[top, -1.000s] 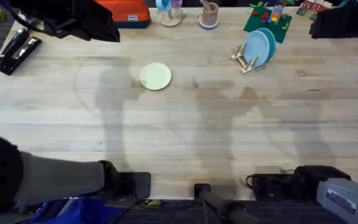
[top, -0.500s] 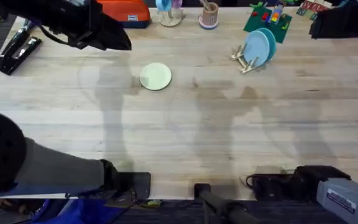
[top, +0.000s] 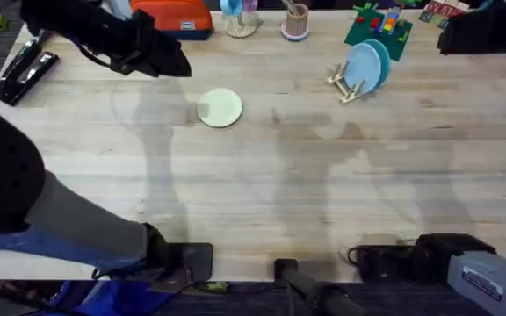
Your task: Pick up the plates from the table one by one and place each into a slot on the dish rack.
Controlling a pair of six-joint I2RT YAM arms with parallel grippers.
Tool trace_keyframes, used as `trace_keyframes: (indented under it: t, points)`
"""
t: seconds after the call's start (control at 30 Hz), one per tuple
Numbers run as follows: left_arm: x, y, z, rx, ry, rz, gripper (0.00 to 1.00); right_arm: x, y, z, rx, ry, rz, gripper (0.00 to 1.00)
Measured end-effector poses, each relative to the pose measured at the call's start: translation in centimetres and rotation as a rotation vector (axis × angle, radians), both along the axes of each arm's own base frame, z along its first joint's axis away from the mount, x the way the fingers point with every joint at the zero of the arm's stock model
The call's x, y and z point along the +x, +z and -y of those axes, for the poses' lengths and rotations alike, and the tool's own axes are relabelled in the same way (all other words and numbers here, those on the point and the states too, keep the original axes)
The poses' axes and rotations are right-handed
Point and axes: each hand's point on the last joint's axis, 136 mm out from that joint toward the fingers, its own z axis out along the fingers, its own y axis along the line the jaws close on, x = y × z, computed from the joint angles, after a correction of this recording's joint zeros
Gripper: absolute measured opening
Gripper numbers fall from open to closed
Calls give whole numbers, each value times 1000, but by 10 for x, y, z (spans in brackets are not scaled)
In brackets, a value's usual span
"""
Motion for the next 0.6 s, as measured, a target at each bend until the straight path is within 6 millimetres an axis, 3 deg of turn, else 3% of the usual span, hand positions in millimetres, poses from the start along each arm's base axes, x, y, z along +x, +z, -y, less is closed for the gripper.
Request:
trace_keyframes:
  t: [0.3,0.6]
  points:
    - [-3,-43,1,-17,-5,-53,43,0,0,0,0,0,0,993]
    - [-6,-72,5,-46,-6,-90,42,0,0,0,0,0,0,995]
